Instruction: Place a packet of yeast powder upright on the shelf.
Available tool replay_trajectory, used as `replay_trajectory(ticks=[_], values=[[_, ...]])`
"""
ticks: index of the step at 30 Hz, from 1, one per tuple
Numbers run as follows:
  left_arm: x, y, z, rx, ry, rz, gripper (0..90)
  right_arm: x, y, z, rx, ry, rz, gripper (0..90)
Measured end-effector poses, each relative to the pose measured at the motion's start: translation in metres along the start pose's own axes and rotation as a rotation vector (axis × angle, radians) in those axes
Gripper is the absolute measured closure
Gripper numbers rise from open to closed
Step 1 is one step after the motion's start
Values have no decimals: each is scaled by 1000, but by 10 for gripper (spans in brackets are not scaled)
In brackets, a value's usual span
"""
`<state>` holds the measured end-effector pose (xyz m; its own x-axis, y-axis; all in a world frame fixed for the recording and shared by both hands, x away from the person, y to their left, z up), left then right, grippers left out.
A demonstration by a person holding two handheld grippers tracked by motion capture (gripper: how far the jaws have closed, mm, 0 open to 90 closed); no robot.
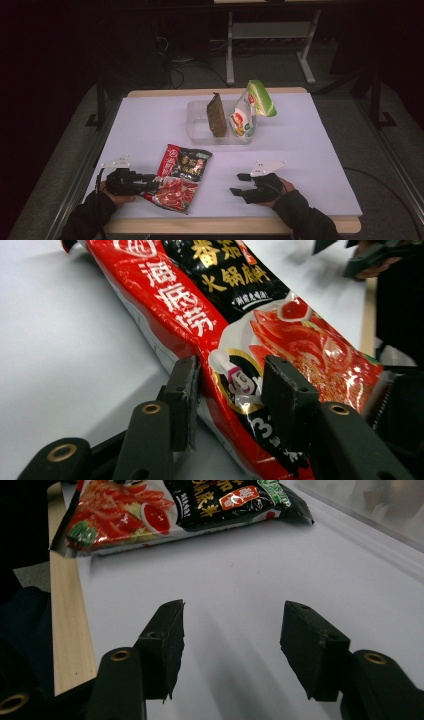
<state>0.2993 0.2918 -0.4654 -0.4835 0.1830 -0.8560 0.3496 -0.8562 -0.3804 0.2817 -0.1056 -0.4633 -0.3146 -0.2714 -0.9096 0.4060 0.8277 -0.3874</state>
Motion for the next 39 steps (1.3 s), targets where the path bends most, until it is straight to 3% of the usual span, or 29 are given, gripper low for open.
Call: replay_trajectory(ticks=[3, 5, 11, 16, 21, 29, 32, 36, 39], values=[[0, 3, 7, 1, 22, -15, 578, -2, 8, -3, -13, 0, -11, 468], [0, 7, 15, 16, 37, -22, 575, -3, 14, -5, -48, 25, -14, 478], [-2, 28, 34, 37, 74, -49, 576, -9, 27, -10, -67, 42, -24, 471], [-3, 42, 45, 63, 55, -76, 529, -5, 35, -9, -61, 108, -83, 432], [-3, 49, 48, 84, 59, -75, 543, -7, 32, -1, -39, 160, -70, 418], [-5, 60, 55, 89, 100, -68, 551, -10, 34, 11, 44, 186, -94, 394], [-6, 64, 56, 79, 106, -63, 555, -7, 35, 17, 8, 250, -120, 384], [-9, 72, 57, 52, 129, -59, 562, -9, 36, 15, -3, 250, -150, 346], [-9, 76, 57, 56, 126, -58, 560, -11, 39, 14, 1, 248, -162, 334]])
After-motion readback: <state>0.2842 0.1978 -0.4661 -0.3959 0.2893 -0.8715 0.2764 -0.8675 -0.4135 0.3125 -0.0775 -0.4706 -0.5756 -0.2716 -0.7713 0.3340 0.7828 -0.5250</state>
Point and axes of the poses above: each handheld gripper's, and its own axes: y roughly forward along the jaws, x roughly out of its underside, z roughly to its right, the point moved 3 cm from there along y, roughly forward along the jaws, and after that the axes turned 12 degrees about z, right-handed, at the moved point
